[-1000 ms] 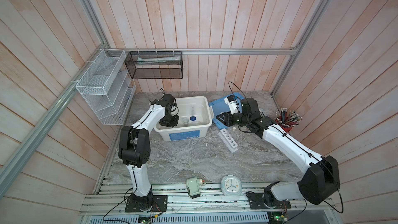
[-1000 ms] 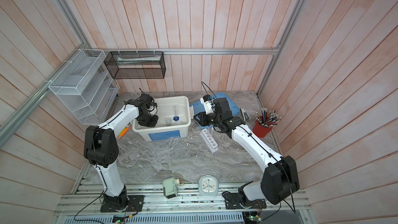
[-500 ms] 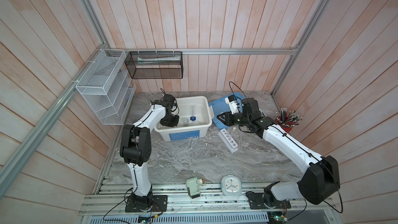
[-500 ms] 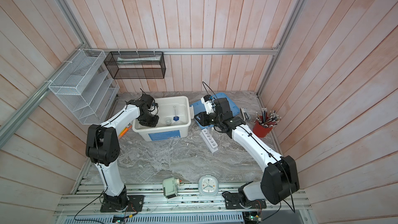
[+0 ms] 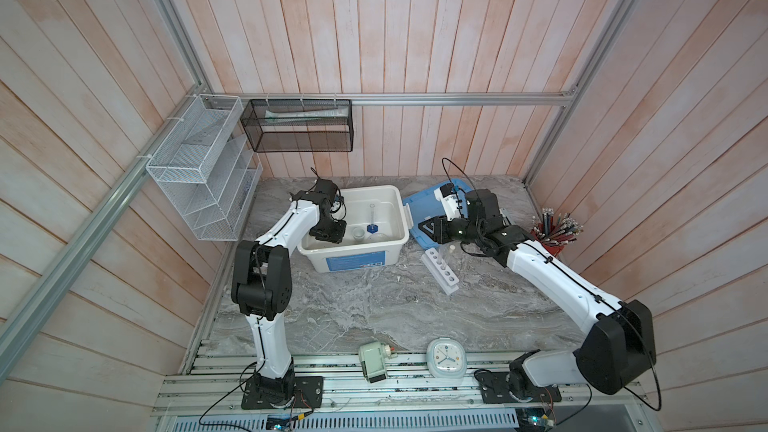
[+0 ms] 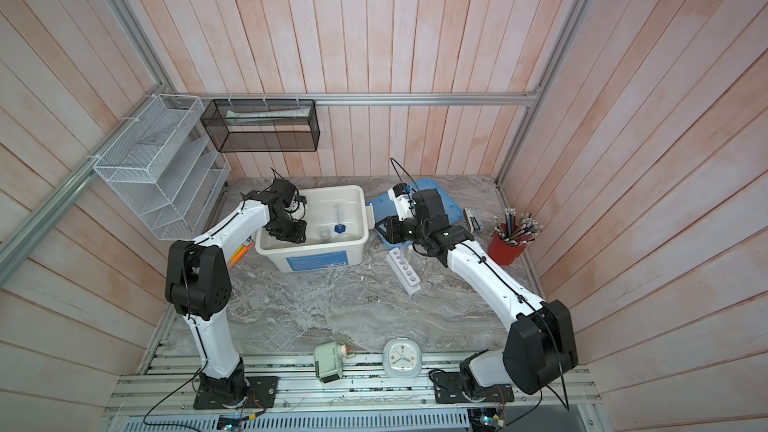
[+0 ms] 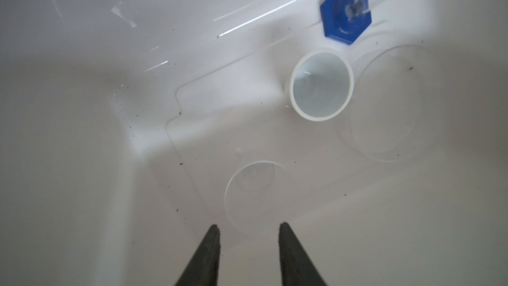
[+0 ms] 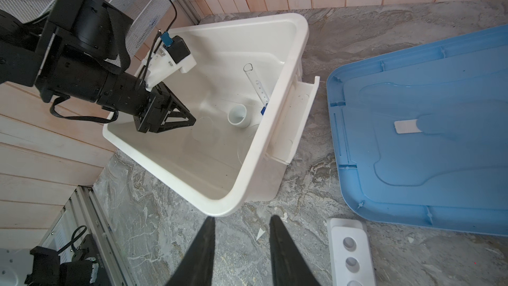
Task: Organize the chemistry lab equipment
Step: 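Raise the left gripper from the bin while the right moves to the blue lid edge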
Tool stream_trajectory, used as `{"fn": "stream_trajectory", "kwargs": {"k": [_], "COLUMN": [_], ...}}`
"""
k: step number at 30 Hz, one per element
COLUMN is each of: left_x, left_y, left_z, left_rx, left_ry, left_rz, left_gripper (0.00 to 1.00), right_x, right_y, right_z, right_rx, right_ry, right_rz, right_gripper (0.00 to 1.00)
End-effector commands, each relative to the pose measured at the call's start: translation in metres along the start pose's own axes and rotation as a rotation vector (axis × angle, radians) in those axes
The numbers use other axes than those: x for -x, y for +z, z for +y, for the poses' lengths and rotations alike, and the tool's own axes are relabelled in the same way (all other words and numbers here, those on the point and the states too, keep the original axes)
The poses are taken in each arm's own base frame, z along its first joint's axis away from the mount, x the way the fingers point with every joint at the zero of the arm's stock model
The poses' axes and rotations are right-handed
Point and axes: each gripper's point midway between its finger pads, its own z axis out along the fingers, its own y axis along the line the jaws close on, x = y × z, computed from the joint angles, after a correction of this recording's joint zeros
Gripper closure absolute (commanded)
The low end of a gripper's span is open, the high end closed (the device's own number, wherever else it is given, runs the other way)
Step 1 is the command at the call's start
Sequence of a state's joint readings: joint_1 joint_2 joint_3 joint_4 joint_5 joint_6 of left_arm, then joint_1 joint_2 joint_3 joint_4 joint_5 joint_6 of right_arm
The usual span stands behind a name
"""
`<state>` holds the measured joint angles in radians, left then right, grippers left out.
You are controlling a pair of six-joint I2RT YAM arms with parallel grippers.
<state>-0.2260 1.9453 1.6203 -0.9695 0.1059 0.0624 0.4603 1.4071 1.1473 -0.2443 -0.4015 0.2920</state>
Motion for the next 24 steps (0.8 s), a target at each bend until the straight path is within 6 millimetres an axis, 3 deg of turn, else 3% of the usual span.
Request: {"fn": "stream_trajectory", "kwargs": {"k": [1, 9, 14, 16, 20, 24], "left_x": [0.018, 0.037, 0.052, 0.055, 0.052, 0.033], "left_y": [-0.031, -0.096, -0.159, -0.187, -0.245, -0.297], "left_z": [-0.002, -0.004, -0.007, -0.006, -0.005, -0.004], "left_rx": [0.017, 0.055, 0.087, 0.112, 0.173, 0.208], "left_ry": [0.043, 0.067, 0.082, 0.082, 0.088, 0.087], "left_rz": [-0.087, -0.253, -0.464, -0.566, -0.807, -1.08], "left_gripper": [0.52, 0.44, 0.4, 0.0, 0.0, 0.0], "right_x": [0.013, 0.04, 0.058, 0.059, 0.053, 0.043], "right_y": [-0.01, -0.034, -0.054, -0.062, -0.069, -0.071], "right_z": [-0.009, -0.045, -0.094, -0.121, -0.167, -0.2], "right_rx": [-0.053, -0.194, -0.343, -0.417, -0.541, -0.639], "right_ry": [0.002, 0.054, 0.161, 0.214, 0.31, 0.386], "right_rz": [-0.027, -0.096, -0.17, -0.19, -0.195, -0.205], "right_gripper": [0.62, 0.5, 0.46, 0.45, 0.44, 0.5]}}
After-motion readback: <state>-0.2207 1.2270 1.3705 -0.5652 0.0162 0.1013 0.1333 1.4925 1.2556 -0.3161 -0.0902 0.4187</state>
